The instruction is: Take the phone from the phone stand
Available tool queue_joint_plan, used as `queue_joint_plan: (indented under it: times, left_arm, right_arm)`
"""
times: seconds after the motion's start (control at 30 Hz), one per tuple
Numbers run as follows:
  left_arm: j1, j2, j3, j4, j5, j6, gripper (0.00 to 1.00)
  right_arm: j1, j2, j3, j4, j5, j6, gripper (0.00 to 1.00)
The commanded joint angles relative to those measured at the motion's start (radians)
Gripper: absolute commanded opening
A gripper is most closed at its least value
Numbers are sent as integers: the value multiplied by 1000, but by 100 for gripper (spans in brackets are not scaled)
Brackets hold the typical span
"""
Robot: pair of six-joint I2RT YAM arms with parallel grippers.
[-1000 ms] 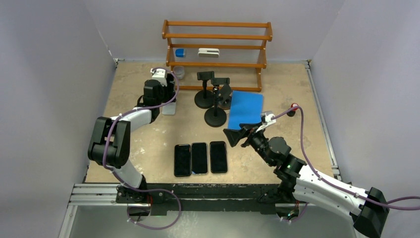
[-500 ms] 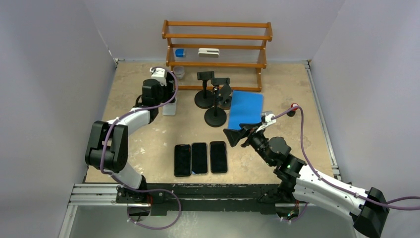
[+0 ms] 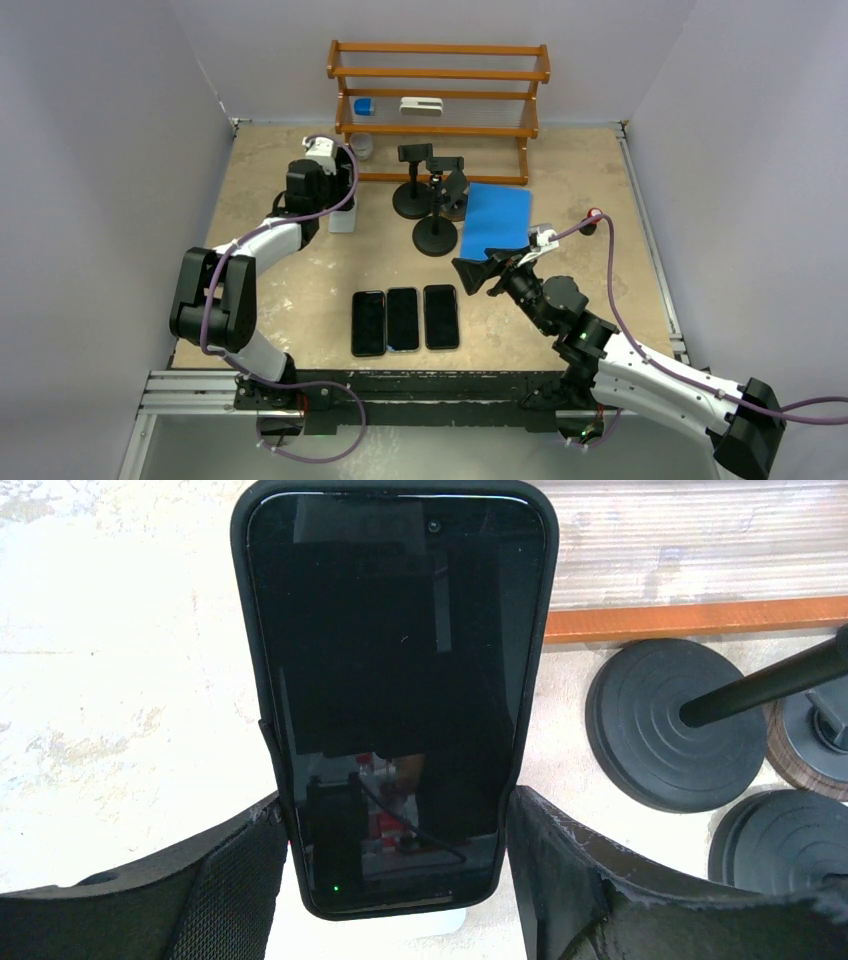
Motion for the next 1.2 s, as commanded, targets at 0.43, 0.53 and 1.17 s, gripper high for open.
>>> queue_joint_plan:
  times: [0.43,0.53,1.17]
  left_arm:
    - [-5,39,13,71,-19,-1,70]
    - [-5,50,15,67,-23,-3,72]
    - [-5,70,31,52,-28,-8,77]
  right_arm:
    - [5,-16,4,26,25,-12,98]
    - [5,-17,4,26,25,-12,98]
    - [5,-23,4,17,31,-9,98]
